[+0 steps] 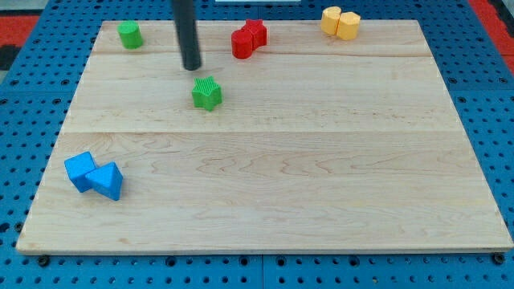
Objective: Slightly move the green circle to the right of the board
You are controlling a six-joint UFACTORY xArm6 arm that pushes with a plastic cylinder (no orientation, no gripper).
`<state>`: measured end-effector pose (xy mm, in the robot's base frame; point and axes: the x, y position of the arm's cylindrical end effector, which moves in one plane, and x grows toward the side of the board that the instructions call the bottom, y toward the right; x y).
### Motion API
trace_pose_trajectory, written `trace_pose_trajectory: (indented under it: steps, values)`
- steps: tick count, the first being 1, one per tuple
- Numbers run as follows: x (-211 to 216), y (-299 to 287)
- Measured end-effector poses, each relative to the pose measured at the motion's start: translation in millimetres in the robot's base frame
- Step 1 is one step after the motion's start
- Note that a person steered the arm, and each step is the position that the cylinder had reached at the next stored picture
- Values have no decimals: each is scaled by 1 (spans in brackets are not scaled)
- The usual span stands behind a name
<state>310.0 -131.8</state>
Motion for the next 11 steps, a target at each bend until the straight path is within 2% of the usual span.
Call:
trace_pose_trajectory:
  steps: [1, 2, 5, 6, 7, 8, 9, 10, 11]
  values:
    - [51, 28]
    - [52, 76]
    - [27, 75]
    - [27, 47]
    - [38, -43]
    - [19, -131]
    - [-47, -150]
    - [-103, -102]
    - [-118, -80]
